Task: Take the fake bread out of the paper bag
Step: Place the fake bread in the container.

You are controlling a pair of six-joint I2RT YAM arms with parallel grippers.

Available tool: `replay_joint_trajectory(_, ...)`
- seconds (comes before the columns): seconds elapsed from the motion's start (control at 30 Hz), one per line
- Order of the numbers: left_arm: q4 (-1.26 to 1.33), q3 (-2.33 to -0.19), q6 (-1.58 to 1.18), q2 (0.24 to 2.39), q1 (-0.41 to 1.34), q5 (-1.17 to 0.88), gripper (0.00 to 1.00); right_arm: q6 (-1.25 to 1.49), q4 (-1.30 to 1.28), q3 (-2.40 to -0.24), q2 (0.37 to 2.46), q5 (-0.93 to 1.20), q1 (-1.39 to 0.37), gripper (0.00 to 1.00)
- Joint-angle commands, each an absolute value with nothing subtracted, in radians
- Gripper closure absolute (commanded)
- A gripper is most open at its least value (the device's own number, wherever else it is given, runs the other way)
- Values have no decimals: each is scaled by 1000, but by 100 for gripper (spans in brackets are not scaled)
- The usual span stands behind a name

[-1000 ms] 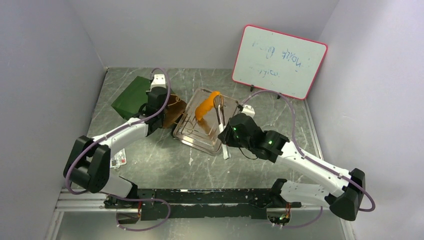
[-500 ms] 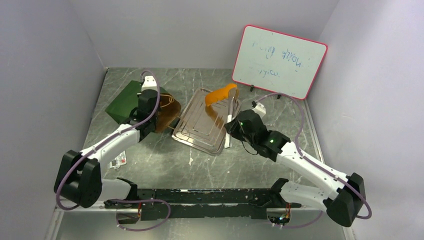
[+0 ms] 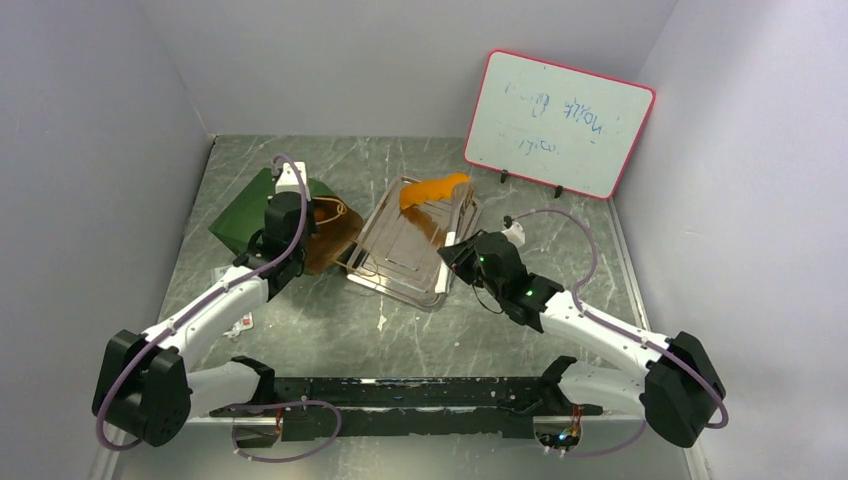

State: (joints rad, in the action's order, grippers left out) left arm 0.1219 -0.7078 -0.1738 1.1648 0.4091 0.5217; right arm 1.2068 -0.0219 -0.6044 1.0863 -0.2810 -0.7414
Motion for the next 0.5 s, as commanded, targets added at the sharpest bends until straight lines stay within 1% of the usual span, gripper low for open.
replay_joint_trajectory(0.0,131,-694,-184,1129,401,505,93,1258,141,-577,1094,-317,-735,100)
replay_joint_trajectory(0.3,126,-695,-188,1101,402,492,93,1294,163,-505,1182,-327,-733,100)
replay_joint_trajectory(0.33,124,-694,-191,1099,402,489,93,1297,165,-497,1193,-327,-732,98)
replay_joint_trajectory(0.47,121,-688,-202,1089,402,472,93,1306,181,-475,1245,-307,-716,84)
